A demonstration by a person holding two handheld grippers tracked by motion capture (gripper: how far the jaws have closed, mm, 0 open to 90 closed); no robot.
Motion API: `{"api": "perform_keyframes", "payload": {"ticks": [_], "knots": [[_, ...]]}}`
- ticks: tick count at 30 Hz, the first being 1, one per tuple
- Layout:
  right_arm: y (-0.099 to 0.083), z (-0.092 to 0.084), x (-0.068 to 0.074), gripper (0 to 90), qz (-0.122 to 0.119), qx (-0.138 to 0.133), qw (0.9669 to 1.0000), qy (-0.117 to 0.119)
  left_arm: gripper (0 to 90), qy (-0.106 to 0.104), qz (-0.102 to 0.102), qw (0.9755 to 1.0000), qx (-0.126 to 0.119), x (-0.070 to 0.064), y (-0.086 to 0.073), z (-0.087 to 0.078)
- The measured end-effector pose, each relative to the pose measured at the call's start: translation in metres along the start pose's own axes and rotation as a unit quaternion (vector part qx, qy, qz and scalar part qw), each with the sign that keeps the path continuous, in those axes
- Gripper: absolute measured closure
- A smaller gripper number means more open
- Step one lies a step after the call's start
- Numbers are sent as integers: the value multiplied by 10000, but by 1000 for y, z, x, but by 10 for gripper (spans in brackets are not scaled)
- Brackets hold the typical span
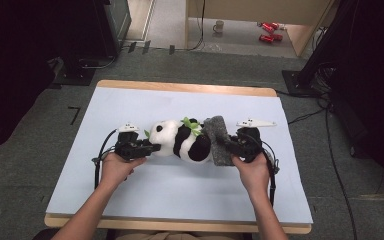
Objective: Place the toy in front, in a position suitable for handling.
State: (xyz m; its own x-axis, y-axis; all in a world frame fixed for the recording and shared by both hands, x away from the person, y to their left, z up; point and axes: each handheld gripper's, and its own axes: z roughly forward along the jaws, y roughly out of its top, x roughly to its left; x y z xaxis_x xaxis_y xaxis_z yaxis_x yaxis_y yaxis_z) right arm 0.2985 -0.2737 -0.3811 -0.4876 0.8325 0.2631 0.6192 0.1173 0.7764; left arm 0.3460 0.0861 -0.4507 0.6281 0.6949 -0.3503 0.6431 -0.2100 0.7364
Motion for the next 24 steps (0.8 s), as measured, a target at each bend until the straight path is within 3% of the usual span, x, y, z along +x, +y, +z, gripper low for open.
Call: {"api": "perform_keyframes", "payload": {"ticks": [8, 12, 16, 18, 24], "knots": [[27, -22, 24, 779, -267, -275, 9989, 281, 613, -49, -82, 9999, 108, -9, 2, -4], [34, -21, 41, 779, -457, -246, 9976, 460, 611, -205, -346, 9991, 99, -12, -1, -7], [35, -11, 56, 779, -589, -54, 9960, 665, 610, -217, -453, 9987, 132, -16, -4, -12], [32, -2, 62, 779, -658, 133, 9951, 729, 608, -196, -389, 9989, 174, -20, -5, -15], [15, 30, 53, 779, -611, 604, 9941, 663, 560, -39, -80, 9999, 63, -28, -8, -17]]}}
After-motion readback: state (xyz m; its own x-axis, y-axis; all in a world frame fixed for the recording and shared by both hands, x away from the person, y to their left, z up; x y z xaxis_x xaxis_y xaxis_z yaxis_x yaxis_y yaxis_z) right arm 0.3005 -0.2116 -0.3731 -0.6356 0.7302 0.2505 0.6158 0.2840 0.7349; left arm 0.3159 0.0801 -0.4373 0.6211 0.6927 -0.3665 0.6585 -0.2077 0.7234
